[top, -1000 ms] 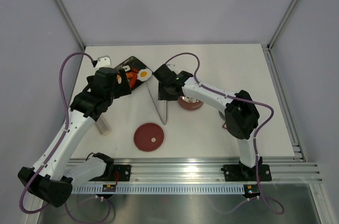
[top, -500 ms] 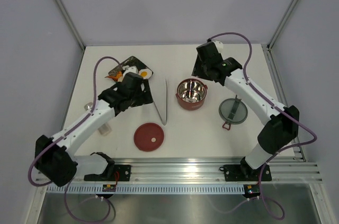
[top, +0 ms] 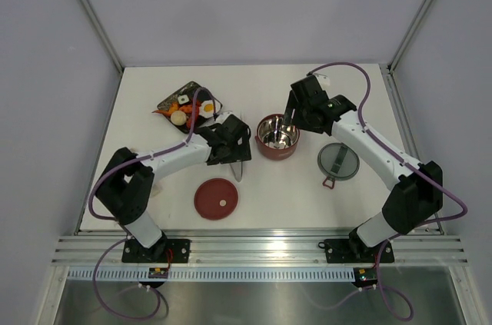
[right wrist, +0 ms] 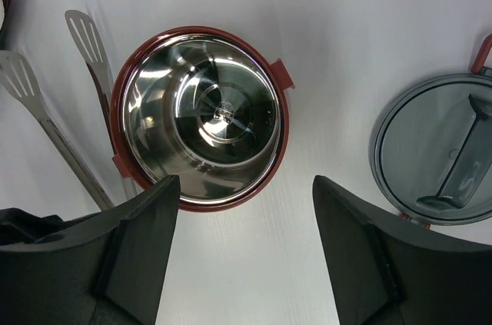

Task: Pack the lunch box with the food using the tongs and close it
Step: Pick up the clamp at the center of the board.

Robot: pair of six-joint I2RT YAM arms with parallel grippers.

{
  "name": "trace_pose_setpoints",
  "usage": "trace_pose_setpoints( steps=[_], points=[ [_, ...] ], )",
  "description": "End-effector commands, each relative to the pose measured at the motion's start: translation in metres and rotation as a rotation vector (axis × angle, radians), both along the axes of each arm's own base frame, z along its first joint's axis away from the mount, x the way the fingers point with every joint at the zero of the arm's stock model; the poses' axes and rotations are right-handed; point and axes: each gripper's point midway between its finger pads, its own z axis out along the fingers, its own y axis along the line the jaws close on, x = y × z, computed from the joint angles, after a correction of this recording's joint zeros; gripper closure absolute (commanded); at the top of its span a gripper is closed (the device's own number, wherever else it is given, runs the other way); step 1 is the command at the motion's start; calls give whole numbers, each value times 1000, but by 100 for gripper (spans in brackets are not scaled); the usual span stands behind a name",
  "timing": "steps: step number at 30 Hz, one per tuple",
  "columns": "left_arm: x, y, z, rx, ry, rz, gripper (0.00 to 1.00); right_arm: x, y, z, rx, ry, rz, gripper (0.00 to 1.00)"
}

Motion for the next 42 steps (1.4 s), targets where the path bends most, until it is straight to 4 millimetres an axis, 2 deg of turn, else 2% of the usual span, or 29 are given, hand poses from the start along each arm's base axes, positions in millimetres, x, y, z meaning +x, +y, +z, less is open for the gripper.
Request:
trace_pose_setpoints(
  steps=[1, 9, 17, 20, 22, 28, 35, 39, 42],
  points=[
    [23, -26, 14, -58, -108, 18, 1, -2, 0, 12, 17, -34, 5, 22],
    [29, -25, -23, 1, -94, 29, 4, -4, 4, 6, 21, -18, 24, 17],
    [38, -24, -41, 32, -113, 31, 13, -6, 3, -1, 20, -4, 24, 17],
    [40, -21, -49, 57, -106, 33, 23, -6, 4, -4, 21, 4, 23, 17],
    [40, -18, -48, 79, -108, 31, 36, -7, 4, -6, 17, 9, 22, 17],
    [44, -17, -19, 92, -174, -42, 49, -8, 3, -8, 14, 13, 22, 18],
    [48, -26, 0, 98, -186, -271, 49, -7, 4, -10, 15, 19, 25, 18],
    [55, -23, -3, 96, -148, -373, 46, -9, 5, -12, 20, 21, 36, 19],
    [59, -16, -7, 167, -122, -420, 42, -10, 3, -12, 14, 24, 34, 18]
  ],
)
